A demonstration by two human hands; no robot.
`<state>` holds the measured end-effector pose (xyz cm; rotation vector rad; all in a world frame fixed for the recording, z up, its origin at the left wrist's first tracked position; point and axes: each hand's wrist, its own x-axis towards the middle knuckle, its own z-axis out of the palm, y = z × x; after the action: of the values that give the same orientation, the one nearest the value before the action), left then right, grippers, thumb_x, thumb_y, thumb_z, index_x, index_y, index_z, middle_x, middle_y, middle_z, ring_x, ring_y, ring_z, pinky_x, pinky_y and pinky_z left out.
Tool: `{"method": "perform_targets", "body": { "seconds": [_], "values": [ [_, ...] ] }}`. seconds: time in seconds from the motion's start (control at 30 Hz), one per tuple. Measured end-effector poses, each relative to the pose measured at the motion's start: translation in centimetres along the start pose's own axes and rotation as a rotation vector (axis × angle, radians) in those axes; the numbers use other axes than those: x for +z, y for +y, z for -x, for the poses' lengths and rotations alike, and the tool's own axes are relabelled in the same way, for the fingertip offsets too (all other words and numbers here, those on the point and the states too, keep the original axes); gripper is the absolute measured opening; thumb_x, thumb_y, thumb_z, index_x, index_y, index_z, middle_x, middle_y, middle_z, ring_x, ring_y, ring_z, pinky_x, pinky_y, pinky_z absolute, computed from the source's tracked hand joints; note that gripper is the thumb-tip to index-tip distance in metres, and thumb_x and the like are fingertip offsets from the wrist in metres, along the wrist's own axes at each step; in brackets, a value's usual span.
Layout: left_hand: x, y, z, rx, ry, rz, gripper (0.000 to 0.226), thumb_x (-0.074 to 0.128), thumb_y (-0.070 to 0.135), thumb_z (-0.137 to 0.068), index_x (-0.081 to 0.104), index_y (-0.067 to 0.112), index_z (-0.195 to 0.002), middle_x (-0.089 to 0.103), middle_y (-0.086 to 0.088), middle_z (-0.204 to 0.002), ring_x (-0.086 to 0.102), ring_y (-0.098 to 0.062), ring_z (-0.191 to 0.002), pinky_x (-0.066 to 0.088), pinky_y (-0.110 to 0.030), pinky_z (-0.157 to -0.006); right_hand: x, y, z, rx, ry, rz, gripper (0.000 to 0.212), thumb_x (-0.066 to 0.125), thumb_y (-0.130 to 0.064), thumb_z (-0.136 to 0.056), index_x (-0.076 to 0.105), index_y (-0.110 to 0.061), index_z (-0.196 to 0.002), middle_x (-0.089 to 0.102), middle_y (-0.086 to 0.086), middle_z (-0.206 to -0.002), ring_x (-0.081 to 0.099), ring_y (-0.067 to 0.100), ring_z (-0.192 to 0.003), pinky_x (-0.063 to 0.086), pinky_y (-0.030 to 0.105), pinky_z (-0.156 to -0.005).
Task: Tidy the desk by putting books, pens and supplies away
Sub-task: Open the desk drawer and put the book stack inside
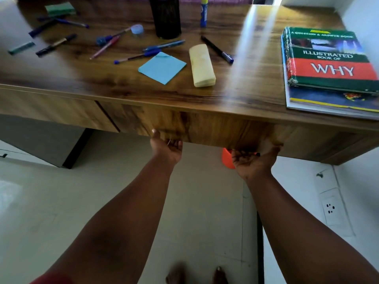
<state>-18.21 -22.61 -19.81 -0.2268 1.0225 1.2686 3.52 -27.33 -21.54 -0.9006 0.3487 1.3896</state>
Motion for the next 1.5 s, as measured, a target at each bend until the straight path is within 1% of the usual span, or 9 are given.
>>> {"method": "perform_targets", "body": {
  "seconds": [0.07, 0.23, 0.5, 0.73, 0.87, 1.07, 1.27, 1.4, 1.5],
  "values": [
    [-0.1, 0.0, 0.0, 0.0, -0.001, 0.01, 0.06, 0.043, 0.058, -0.092, 0.051, 0.008, -0.125, 0.058, -0.01, -0.124, 0.057, -0.024, -0.112, 0.045, -0.029, -0.099, 0.1, 0.1, 0.2, -0.005, -0.004, -0.001, 0.074, 0.037, -0.079, -0.078, 0.056, -0.012, -0.101, 0.056, 0.011, -0.107, 0.053, 0.026, -0.119, 0.043, 0.042, -0.101],
    [-0.5, 0.0, -0.4, -0.009, -0.023, 0.047, 0.064, 0.045, 0.059, -0.092, 0.05, 0.006, -0.128, 0.058, -0.011, -0.126, 0.057, -0.025, -0.114, 0.043, -0.03, -0.103, -0.2, 0.1, -0.3, -0.01, -0.008, 0.016, 0.071, 0.035, -0.079, -0.079, 0.056, -0.012, -0.093, 0.054, 0.009, -0.088, 0.053, 0.024, -0.091, 0.044, 0.039, -0.096],
    [-0.4, 0.1, -0.1, -0.015, -0.019, 0.015, 0.065, 0.052, 0.063, -0.087, 0.053, 0.008, -0.123, 0.06, -0.008, -0.116, 0.059, -0.02, -0.108, 0.046, -0.027, -0.095, -0.5, 0.3, -0.7, -0.025, -0.011, 0.025, 0.073, 0.037, -0.08, -0.078, 0.058, -0.012, -0.095, 0.058, 0.011, -0.088, 0.056, 0.025, -0.085, 0.045, 0.037, -0.095],
    [-0.3, 0.0, -0.5, 0.013, 0.001, -0.007, 0.069, 0.055, 0.067, -0.083, 0.054, 0.01, -0.122, 0.059, -0.005, -0.103, 0.06, -0.017, -0.092, 0.047, -0.024, -0.082, -0.8, 0.5, -1.0, -0.017, -0.048, 0.038, 0.077, 0.037, -0.081, -0.077, 0.06, -0.014, -0.106, 0.062, 0.011, -0.098, 0.056, 0.028, -0.103, 0.054, 0.033, -0.075],
    [-0.2, 0.0, -0.4, 0.038, -0.015, -0.002, 0.059, 0.055, 0.063, -0.085, 0.058, 0.009, -0.107, 0.061, -0.006, -0.1, 0.061, -0.018, -0.093, 0.048, -0.024, -0.086, -0.9, 0.5, -0.9, -0.019, -0.056, 0.033, 0.081, 0.036, -0.08, -0.078, 0.059, -0.013, -0.115, 0.064, 0.013, -0.109, 0.059, 0.03, -0.111, 0.055, 0.037, -0.078],
    [-2.7, -2.0, 1.1, 0.086, 0.039, 0.02, 0.058, 0.054, 0.069, -0.082, 0.06, 0.015, -0.102, 0.056, 0.0, -0.086, 0.051, -0.011, -0.07, 0.042, -0.019, -0.064, -3.0, 2.5, 1.4, -0.09, 0.035, 0.027, 0.076, 0.027, -0.081, -0.08, 0.062, -0.017, -0.1, 0.063, 0.006, -0.088, 0.058, 0.018, -0.076, 0.05, 0.025, -0.069],
    [-6.4, -2.8, 4.1, 0.077, 0.017, -0.007, 0.068, 0.047, 0.072, -0.083, 0.057, 0.017, -0.121, 0.063, 0.0, -0.109, 0.055, -0.011, -0.085, 0.042, -0.02, -0.075, -6.2, 3.4, 5.1, -0.058, 0.055, 0.036, 0.073, 0.027, -0.079, -0.081, 0.059, -0.017, -0.103, 0.061, 0.009, -0.1, 0.06, 0.022, -0.091, 0.048, 0.033, -0.082],
    [-6.6, -1.9, 6.0, 0.111, 0.105, -0.267, 0.071, 0.038, 0.066, -0.09, 0.039, 0.02, -0.144, 0.049, -0.007, -0.139, 0.051, -0.022, -0.121, 0.04, -0.03, -0.096, -6.8, 2.7, 7.0, 0.0, 0.195, 0.335, 0.07, 0.037, -0.075, -0.082, 0.052, -0.017, -0.119, 0.058, 0.012, -0.109, 0.06, 0.03, -0.097, 0.049, 0.04, -0.082],
    [-6.6, -1.0, 8.9, 0.34, 0.218, -0.672, 0.061, 0.051, 0.047, -0.094, 0.029, 0.021, -0.145, 0.035, -0.007, -0.146, 0.038, -0.029, -0.133, 0.036, -0.042, -0.106, -6.6, 1.2, 10.6, -0.227, 0.231, 1.095, 0.047, 0.062, -0.057, -0.077, 0.05, -0.023, -0.107, 0.054, -0.002, -0.096, 0.055, 0.019, -0.083, 0.044, 0.033, -0.072]
  ]
}}
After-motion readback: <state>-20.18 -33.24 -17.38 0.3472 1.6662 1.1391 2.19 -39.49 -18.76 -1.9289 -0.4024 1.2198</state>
